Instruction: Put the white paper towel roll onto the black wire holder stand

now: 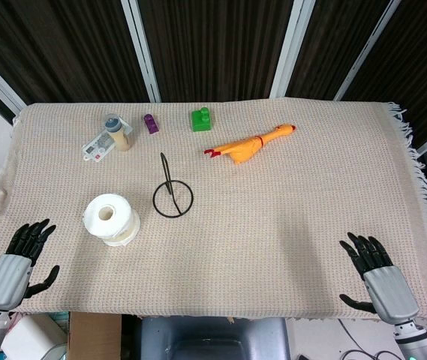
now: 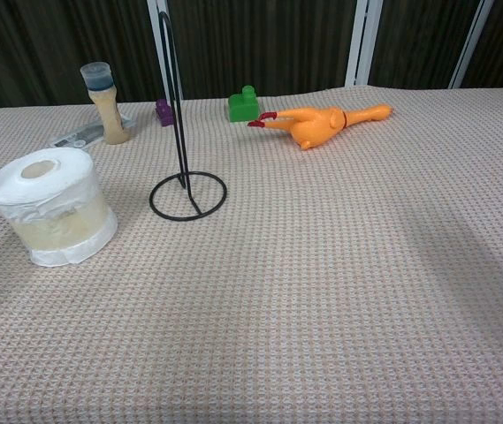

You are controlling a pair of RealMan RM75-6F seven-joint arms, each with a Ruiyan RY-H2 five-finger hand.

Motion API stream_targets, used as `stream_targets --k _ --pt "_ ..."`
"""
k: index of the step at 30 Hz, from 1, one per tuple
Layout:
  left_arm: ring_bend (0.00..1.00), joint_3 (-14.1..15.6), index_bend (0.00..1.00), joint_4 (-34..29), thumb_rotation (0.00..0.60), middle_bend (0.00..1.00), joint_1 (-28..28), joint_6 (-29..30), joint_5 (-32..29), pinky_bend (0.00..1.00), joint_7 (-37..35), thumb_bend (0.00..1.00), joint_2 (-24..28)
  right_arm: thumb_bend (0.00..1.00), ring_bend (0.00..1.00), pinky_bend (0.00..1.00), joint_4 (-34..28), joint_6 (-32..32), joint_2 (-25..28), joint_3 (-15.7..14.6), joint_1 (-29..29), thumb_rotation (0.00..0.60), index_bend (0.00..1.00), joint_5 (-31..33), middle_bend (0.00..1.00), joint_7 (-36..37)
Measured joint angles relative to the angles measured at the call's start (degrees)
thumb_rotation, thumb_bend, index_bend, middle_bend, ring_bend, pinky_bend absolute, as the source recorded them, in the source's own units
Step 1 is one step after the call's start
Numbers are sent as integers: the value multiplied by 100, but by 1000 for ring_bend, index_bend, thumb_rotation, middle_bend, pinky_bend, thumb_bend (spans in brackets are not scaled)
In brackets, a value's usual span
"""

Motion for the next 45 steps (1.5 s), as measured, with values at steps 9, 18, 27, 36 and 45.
stream_targets --k 9,18,27,36,45 --pt "0 -151 0 520 600 0 -241 -178 21 0 -1464 354 -460 79 0 0 -21 40 0 27 -9 600 0 33 0 26" --pt "0 -525 0 1987 600 0 -820 -816 -255 0 -2825 346 -1733 79 0 0 -41 99 61 78 -14 600 0 99 0 147" --pt "0 -735 0 2658 600 0 -1149 -1208 -529 0 -3007 347 -2343 79 0 0 -45 71 56 96 -10 600 0 140 0 129" --pt "0 -772 0 2736 600 0 -1410 -1813 -749 0 -3450 345 -2513 79 0 0 -47 66 33 128 -9 600 0 188 0 89" --pt "87 -902 39 2962 600 63 -1579 -2081 -995 353 -3287 359 -2716 79 0 0 -56 72 37 129 -12 600 0 192 0 89"
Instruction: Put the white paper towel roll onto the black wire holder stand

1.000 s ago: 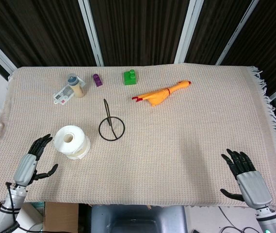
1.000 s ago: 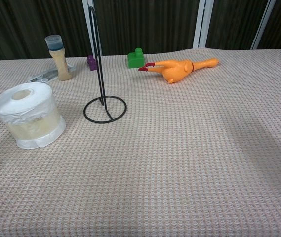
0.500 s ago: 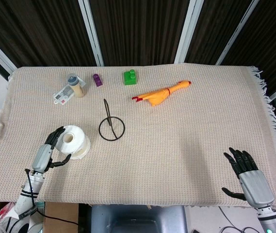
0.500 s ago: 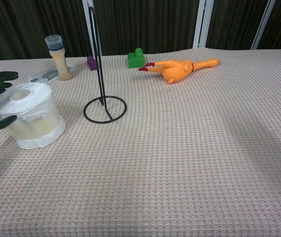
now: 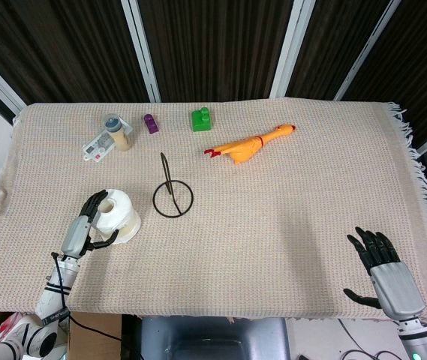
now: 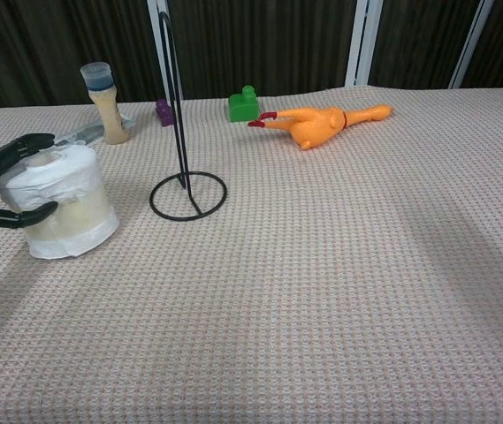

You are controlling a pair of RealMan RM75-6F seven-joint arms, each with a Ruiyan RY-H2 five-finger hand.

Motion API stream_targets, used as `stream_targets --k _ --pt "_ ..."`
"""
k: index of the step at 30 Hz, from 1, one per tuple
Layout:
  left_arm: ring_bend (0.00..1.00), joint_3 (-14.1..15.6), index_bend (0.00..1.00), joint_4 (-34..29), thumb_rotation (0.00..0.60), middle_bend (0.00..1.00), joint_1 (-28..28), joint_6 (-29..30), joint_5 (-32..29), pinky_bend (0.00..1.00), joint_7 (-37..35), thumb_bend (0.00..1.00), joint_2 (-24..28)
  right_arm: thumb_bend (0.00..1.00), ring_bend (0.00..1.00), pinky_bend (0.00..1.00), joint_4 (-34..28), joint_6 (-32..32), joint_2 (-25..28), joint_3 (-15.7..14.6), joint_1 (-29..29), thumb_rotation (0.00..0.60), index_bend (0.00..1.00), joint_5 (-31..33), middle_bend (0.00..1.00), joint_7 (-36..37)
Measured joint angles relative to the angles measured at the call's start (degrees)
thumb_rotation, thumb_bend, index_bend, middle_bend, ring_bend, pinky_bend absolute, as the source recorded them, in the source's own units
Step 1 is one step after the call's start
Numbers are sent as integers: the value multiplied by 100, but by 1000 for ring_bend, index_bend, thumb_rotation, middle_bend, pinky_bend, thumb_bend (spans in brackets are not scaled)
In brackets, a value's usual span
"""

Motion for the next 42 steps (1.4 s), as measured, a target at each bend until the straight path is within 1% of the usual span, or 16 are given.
stream_targets --k 1,2,3,4,6,8,10,13,18,20,23,25,29,33,37,42 --pt "187 -16 129 9 600 156 -14 -46 -40 493 59 390 -9 79 0 0 1 -4 0 -2 1 600 0 0 0 -1" --pt "265 -43 208 13 600 235 -29 -102 -108 581 137 417 -19 79 0 0 2 -10 0 -2 2 600 0 4 0 -2" --pt "400 -62 372 15 600 378 -37 -131 -155 718 201 480 -27 78 0 0 2 -13 1 -3 2 600 0 7 0 -2" --pt "501 -86 496 19 600 496 -41 -146 -194 811 272 545 -40 79 0 0 1 -14 1 -2 3 600 0 7 0 -1" --pt "653 -162 668 12 600 663 -44 -164 -318 945 443 669 -85 79 0 0 0 -8 1 -3 1 600 0 3 0 -5" --pt "722 -249 733 -8 600 729 -38 -158 -468 994 604 745 -131 79 0 0 -2 -4 3 -8 -1 600 0 -8 0 -1" --pt "748 -312 738 -12 600 741 -27 -89 -528 1000 778 781 -171 79 0 0 -4 10 9 -16 -6 600 0 -25 0 9" --pt "757 -424 738 -55 600 745 3 199 -546 1000 978 794 -215 79 0 0 -4 37 25 -32 -18 600 0 -58 0 40" --pt "761 -662 738 -269 600 746 31 1027 -378 1000 1090 794 -170 79 0 0 -2 57 48 -67 -26 600 0 -128 0 81" --pt "761 -816 739 -474 600 746 24 1400 -288 1000 1119 796 -101 79 0 0 -2 68 56 -79 -29 600 0 -157 0 99" --pt "761 -1057 739 -929 600 746 -17 1708 -198 1000 1158 796 53 79 0 0 2 85 69 -94 -34 600 0 -190 0 130" --pt "761 -1200 738 -1277 600 746 -56 1797 -164 1000 1165 797 170 79 0 0 3 89 75 -102 -35 600 0 -202 0 145" --pt "761 -1573 738 -2262 600 746 -207 1888 -128 1000 1255 796 476 79 0 0 6 84 88 -117 -31 600 0 -233 0 172" --pt "763 -1965 738 -3083 600 745 -475 1896 -143 1000 1628 796 675 79 0 0 3 103 112 -122 -31 600 0 -254 0 221" --pt "763 -2151 738 -3265 600 744 -836 1796 -194 1000 2169 795 677 79 0 0 4 189 149 -127 -53 600 0 -296 0 302" --pt "764 -2162 738 -2892 600 744 -1140 1560 -290 1000 2417 795 530 79 0 0 19 248 189 -137 -73 600 0 -339 0 381"
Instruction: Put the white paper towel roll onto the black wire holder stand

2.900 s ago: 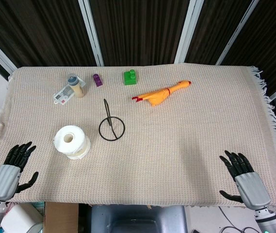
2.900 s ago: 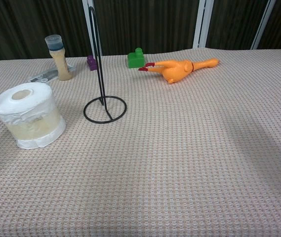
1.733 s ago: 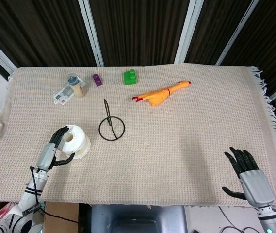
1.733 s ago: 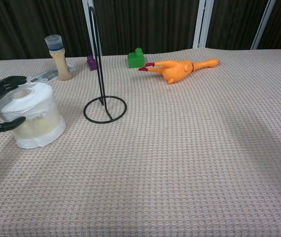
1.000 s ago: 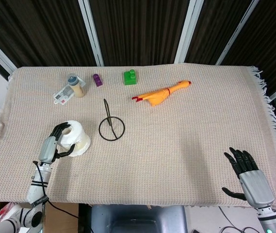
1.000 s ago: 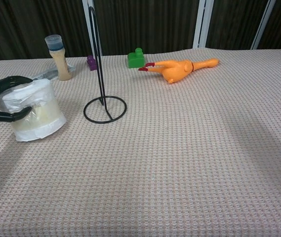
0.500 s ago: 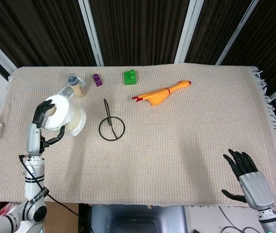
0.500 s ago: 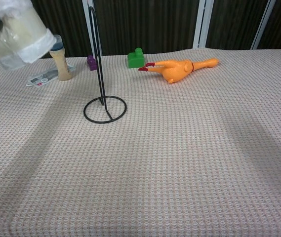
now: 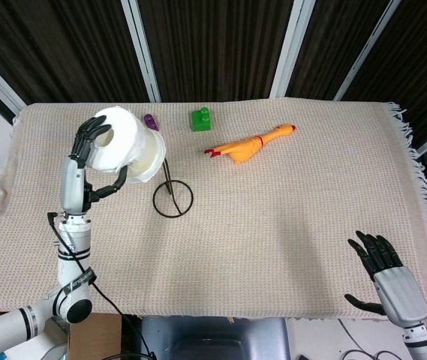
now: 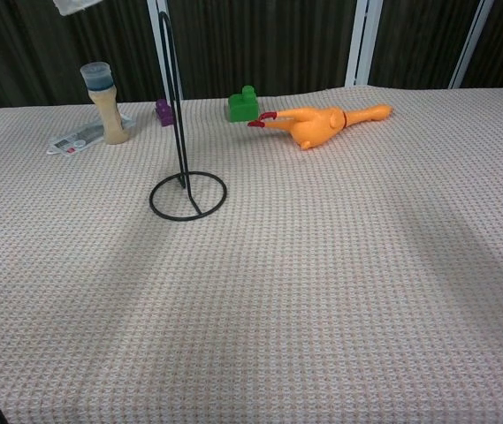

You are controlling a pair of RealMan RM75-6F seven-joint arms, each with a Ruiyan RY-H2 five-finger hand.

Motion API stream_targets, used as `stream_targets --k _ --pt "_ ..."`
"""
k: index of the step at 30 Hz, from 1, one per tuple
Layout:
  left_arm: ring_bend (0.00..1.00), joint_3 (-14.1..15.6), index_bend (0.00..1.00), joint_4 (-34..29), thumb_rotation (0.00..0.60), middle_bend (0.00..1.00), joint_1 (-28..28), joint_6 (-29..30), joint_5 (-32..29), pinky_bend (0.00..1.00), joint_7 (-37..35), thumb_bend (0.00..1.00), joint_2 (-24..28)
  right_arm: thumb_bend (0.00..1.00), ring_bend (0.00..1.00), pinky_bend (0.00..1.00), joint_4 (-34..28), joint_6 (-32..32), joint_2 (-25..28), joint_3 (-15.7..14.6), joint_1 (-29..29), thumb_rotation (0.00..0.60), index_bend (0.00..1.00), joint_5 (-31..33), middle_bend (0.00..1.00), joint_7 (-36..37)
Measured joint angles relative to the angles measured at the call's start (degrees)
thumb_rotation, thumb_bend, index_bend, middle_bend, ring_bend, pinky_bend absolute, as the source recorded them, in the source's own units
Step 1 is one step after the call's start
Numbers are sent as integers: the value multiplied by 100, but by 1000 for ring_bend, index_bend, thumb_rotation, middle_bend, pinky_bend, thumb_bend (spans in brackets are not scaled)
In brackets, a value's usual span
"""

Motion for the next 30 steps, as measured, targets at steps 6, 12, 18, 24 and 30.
stream_targets --k 6,12,18,24,30 --pt "763 120 738 380 600 744 -212 -116 -41 1000 72 795 -223 79 0 0 -1 -19 4 17 8 600 0 30 0 22" --pt "763 136 738 556 600 744 -374 -165 -64 1000 113 793 -339 79 0 0 -6 2 15 19 -4 600 0 29 0 42" --pt "763 195 738 643 600 744 -488 -195 -72 1000 174 789 -438 79 0 0 -8 9 20 21 -8 600 0 24 0 48" --pt "763 214 738 728 600 744 -584 -206 -104 1000 231 785 -517 79 0 0 0 24 31 24 -13 600 0 19 0 76" --pt "763 240 738 612 600 743 -599 -167 -103 1000 372 781 -501 79 0 0 0 45 35 26 -24 600 0 13 0 86"
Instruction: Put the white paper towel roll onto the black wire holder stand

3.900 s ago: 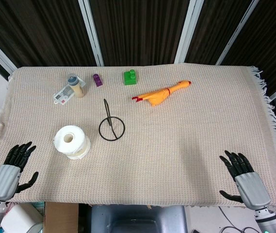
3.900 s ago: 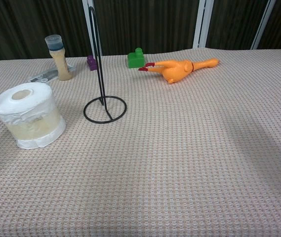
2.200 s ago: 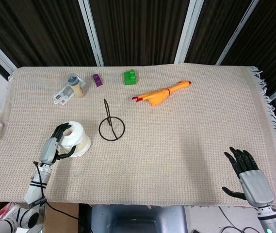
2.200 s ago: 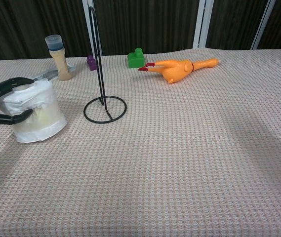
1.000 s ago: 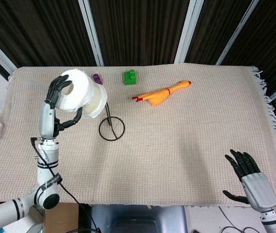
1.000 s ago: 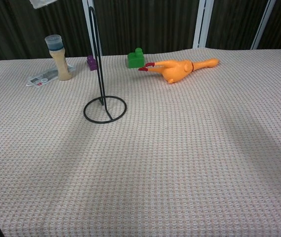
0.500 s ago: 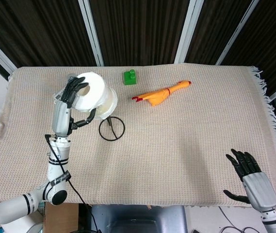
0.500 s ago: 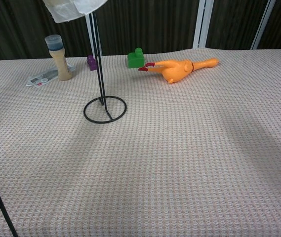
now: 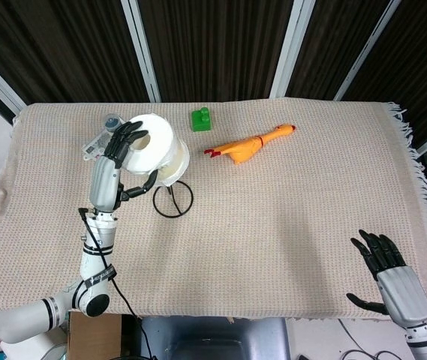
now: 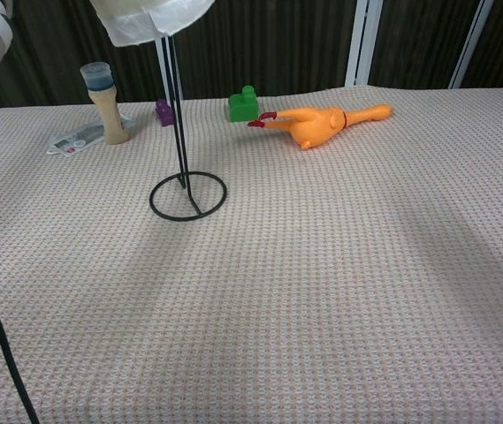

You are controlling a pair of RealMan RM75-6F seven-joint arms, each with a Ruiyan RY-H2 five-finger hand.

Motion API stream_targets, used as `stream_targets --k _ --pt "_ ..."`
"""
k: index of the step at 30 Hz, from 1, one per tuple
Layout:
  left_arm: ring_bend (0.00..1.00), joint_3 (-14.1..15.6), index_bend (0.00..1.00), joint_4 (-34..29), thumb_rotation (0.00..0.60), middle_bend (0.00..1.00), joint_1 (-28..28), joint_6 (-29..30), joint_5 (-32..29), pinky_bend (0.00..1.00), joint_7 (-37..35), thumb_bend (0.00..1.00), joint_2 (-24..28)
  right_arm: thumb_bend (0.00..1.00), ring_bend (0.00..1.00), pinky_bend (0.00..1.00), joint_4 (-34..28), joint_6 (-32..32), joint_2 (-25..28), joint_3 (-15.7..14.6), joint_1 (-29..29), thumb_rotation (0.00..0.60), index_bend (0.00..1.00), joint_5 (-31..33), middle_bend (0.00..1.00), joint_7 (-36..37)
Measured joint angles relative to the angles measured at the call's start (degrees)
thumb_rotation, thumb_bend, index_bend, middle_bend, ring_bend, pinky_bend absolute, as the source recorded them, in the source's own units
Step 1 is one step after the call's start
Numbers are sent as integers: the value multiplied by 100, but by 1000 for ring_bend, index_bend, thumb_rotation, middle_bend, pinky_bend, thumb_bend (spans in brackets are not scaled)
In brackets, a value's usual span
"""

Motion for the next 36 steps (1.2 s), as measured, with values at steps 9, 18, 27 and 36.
stream_targets --k 9,18,27,36 --pt "763 28 738 11 600 742 -79 -64 -61 1000 160 773 -22 79 0 0 4 -7 -9 4 -3 600 0 3 0 -18" --pt "746 -6 724 235 600 737 -213 -219 -203 991 142 746 -107 79 0 0 1 -32 -10 31 4 600 0 56 0 -17" --pt "24 189 24 215 600 99 -213 -496 -201 113 158 454 66 79 0 0 -8 -58 -21 34 9 600 0 71 0 -54" --pt "0 265 0 -24 600 0 -187 -627 -204 4 179 376 313 79 0 0 -18 -53 -11 37 5 600 0 78 0 -46"
